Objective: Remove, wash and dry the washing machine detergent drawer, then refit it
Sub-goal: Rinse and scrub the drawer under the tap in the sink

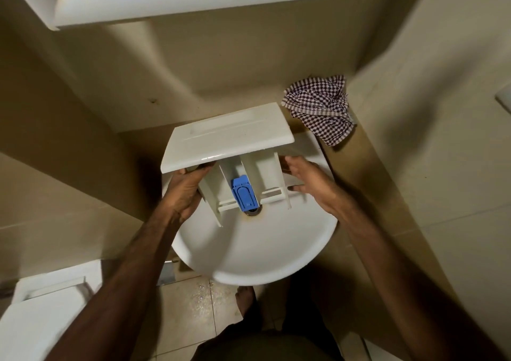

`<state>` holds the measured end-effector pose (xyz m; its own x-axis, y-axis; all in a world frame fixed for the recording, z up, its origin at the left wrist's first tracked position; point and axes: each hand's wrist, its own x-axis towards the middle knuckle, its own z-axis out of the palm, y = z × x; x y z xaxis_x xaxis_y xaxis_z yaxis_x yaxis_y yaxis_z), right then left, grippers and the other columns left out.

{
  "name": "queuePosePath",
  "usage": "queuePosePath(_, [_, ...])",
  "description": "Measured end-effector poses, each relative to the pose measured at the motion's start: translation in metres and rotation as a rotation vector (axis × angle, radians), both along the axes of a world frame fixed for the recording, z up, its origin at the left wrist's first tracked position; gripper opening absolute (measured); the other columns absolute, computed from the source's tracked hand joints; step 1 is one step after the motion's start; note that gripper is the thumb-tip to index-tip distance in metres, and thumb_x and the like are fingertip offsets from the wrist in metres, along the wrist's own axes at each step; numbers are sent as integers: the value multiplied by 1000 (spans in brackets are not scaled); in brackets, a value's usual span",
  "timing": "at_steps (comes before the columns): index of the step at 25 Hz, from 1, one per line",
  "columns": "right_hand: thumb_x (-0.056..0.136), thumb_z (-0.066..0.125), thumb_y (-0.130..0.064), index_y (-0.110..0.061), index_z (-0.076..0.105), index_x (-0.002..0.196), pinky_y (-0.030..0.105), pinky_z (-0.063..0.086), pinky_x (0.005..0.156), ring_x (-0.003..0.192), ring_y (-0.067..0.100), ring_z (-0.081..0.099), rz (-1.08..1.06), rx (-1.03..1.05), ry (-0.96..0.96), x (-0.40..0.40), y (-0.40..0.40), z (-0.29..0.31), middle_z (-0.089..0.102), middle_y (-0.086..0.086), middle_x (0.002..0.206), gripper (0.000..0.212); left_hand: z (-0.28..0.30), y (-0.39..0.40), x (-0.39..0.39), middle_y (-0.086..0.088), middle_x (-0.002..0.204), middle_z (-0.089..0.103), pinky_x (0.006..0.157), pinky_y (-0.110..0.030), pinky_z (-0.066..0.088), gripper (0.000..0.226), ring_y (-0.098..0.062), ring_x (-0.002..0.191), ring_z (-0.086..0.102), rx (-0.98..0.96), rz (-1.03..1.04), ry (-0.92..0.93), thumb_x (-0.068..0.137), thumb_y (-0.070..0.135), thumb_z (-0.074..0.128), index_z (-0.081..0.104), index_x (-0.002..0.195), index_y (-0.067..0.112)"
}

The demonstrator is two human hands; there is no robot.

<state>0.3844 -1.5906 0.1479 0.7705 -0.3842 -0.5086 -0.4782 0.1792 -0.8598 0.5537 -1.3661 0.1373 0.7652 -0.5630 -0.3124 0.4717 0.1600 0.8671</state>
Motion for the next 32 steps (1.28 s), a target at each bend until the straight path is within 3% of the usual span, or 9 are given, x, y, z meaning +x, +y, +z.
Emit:
queuePosePath(4, [99,68,-22,-32,62,138,32,51,110,129,9,64,81,-101,-211,-4,11,13,71,-8,135,41,7,-6,-2,5,110,78,81,-30,61,37,-11,105,73,-17,-7,-5,88,5,71,67,117,27])
queuePosePath(10, [111,49,-21,-25,32,164,24,32,116,149,14,41,44,-430,-24,0,37,-11,46,-5,161,55,2,-10,-11,7,108,78,83,-40,59,25,-24,113,70,164,-110,-119,97,13,68,69,116,29])
queuePosePath(14, [111,47,-13,-17,42,158,5,36,99,130,3,49,-61,-547,-145,4,36,16,53,-14,139,47,23,-12,-11,11,114,76,100,-42,55,32,-13,115,68,124,-92,-176,87,21,79,69,116,30])
queuePosePath(19, [110,50,-11,-7,55,146,27,45,111,127,14,57,-228,-504,-149,3,47,-5,65,2,136,37,3,1,-24,-5,128,69,113,-51,45,51,-26,127,60,56,-112,-191,74,39,83,70,122,24])
queuePosePath(22, [113,44,-17,-11,49,152,16,38,102,133,20,56,-150,-462,-46,-7,63,-27,61,7,144,40,-7,7,-43,-8,134,68,116,-58,41,83,-29,130,60,103,-136,-130,61,55,93,65,131,19])
queuePosePath(24, [113,45,-19,-12,50,151,10,37,97,135,18,56,-176,-452,-68,-1,59,-18,62,2,141,39,1,7,-39,-6,132,69,115,-56,43,73,-30,130,60,107,-130,-181,66,50,91,66,128,21])
queuePosePath(27, [108,51,-3,-27,56,136,0,38,96,120,-16,56,-281,-484,-261,7,54,13,63,-20,125,37,18,9,-21,-9,127,66,111,-51,47,41,-31,126,59,89,-84,-264,79,35,75,68,118,25])
queuePosePath(29, [101,52,13,-27,54,125,-1,39,95,111,-27,54,-323,-529,-352,6,55,12,58,-24,117,46,15,14,-17,-13,124,62,112,-52,47,40,-30,121,57,83,-35,-280,80,37,71,64,116,21])
queuePosePath(32, [107,49,3,-12,60,138,2,42,95,117,0,62,-280,-491,-193,1,64,-14,63,-17,112,36,-8,16,-33,-15,125,63,114,-64,38,54,-31,121,58,167,-83,-216,77,41,74,62,122,13])
